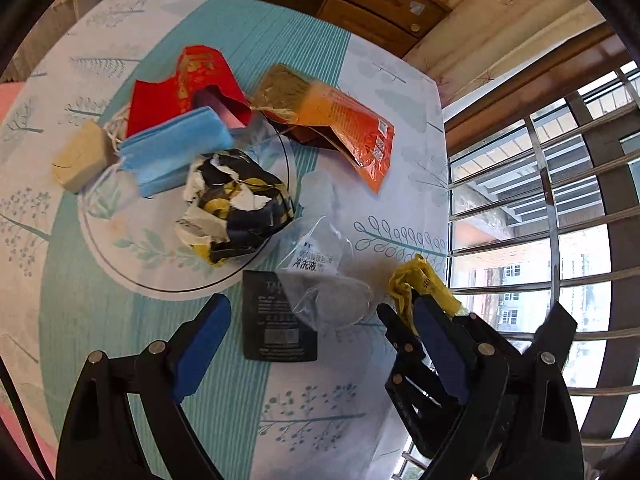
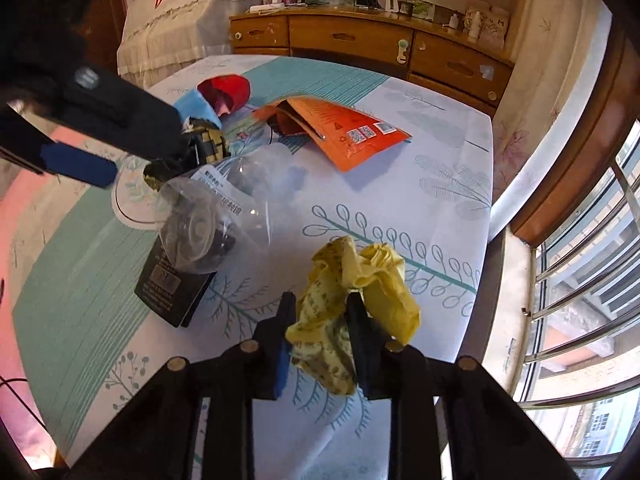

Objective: Collect trash
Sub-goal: 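Grasp the clear plastic bottle with the left tool while the right tool grasps the yellow cloth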

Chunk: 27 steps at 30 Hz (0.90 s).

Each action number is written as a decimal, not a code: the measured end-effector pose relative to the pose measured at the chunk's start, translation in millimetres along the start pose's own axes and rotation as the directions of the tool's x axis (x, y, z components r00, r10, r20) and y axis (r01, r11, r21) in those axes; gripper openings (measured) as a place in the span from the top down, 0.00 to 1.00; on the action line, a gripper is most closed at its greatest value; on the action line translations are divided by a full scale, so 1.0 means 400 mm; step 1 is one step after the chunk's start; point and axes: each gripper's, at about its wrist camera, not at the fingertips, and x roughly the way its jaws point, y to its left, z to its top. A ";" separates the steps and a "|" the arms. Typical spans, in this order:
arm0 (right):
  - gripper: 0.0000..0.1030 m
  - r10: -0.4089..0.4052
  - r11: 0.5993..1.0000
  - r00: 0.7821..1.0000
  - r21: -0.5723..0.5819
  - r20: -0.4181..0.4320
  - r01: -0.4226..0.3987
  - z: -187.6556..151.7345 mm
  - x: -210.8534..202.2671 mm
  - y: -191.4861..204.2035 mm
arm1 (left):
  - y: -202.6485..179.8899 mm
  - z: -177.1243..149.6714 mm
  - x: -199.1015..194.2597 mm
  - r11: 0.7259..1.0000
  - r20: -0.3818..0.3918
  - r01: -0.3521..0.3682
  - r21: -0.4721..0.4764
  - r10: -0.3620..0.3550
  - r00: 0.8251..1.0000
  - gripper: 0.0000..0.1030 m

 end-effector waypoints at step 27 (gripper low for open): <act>0.79 0.227 0.955 0.973 0.186 0.051 -0.232 -0.002 -0.080 -0.041 | 0.029 -0.002 0.113 0.987 -0.066 0.057 -0.151 -0.067 0.996 0.55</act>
